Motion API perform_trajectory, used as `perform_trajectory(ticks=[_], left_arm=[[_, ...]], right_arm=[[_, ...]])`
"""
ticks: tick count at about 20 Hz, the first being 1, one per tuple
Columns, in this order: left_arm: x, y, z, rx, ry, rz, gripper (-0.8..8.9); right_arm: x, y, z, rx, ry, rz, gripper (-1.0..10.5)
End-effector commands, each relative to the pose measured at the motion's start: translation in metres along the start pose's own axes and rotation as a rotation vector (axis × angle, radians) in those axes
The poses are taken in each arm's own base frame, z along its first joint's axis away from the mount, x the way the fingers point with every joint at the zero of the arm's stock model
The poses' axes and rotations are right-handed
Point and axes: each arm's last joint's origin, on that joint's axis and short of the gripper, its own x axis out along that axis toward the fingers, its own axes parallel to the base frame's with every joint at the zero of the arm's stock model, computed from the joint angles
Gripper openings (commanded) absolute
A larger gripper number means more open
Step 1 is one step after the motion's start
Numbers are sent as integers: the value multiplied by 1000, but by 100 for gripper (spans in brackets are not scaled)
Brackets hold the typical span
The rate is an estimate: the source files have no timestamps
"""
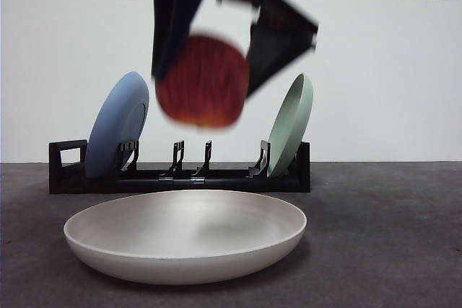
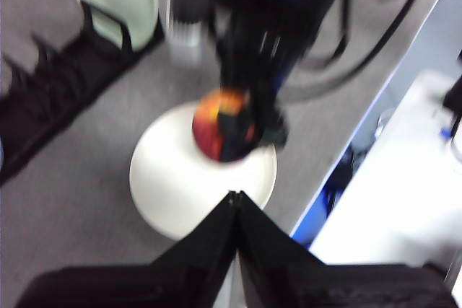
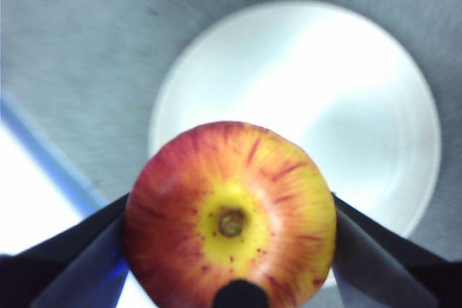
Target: Take the yellow plate from the plate rack,put the plate on the table,take the apple from the table,put the apple in the plate
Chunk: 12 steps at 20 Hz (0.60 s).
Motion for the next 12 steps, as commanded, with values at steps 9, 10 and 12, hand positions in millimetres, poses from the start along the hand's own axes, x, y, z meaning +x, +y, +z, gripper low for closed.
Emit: perform_trajectory(ticks=[9,10,12], left_arm=[[-20,3,-5,12,-102,-93,-2],[-21,4,-6,9,-97,-93,-2],[-21,4,-8,9,-85,-91,-2]], right_arm=[[79,-7,2,55,67,-16,-2],[82,-8,1,56,76,-22,-2],[87,-8,0,57,87,-31,-2]])
